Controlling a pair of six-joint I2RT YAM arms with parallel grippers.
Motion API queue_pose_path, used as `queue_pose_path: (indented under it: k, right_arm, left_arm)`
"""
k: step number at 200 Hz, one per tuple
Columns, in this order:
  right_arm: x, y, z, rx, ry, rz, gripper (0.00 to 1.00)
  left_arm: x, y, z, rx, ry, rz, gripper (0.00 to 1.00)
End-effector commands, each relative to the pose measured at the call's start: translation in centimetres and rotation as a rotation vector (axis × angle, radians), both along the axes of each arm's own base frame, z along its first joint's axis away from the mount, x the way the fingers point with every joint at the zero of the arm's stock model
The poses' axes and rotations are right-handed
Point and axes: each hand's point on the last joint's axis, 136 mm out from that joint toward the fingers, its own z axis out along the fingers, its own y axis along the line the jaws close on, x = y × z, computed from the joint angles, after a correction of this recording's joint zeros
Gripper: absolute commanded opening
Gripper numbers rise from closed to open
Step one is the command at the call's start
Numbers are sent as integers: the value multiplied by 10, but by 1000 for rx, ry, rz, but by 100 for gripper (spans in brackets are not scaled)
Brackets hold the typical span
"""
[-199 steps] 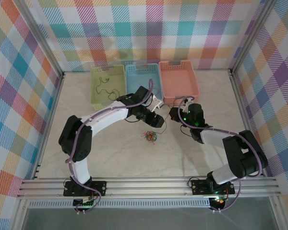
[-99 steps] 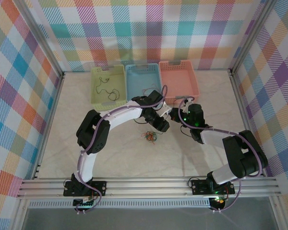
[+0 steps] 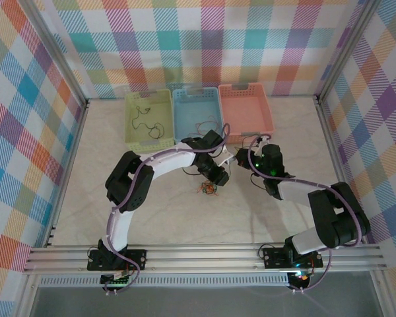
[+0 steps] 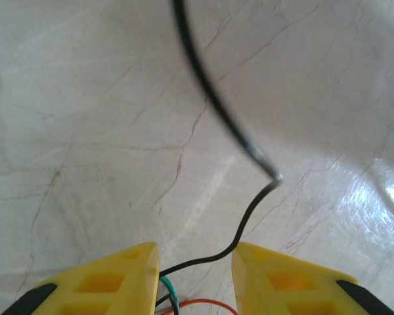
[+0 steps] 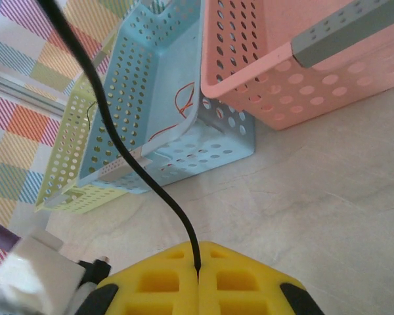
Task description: Untangle the cables
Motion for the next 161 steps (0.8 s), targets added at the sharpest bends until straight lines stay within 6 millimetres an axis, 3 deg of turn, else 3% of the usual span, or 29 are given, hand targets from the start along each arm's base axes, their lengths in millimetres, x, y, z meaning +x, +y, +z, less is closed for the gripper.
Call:
queue_pose_path:
  k: [1, 82, 161]
  right_arm:
    - [1, -7, 20, 29, -58, -23, 0]
    - [-12, -18, 54, 40, -132, -38, 0]
    - [-29, -30, 100, 25, -246, -59, 0]
  left_arm:
    - [-6, -3, 9, -26, -26, -37, 35]
    - [-2, 4, -6, 32, -39, -36, 34]
    - [-4, 8, -10, 46, -44, -44, 30]
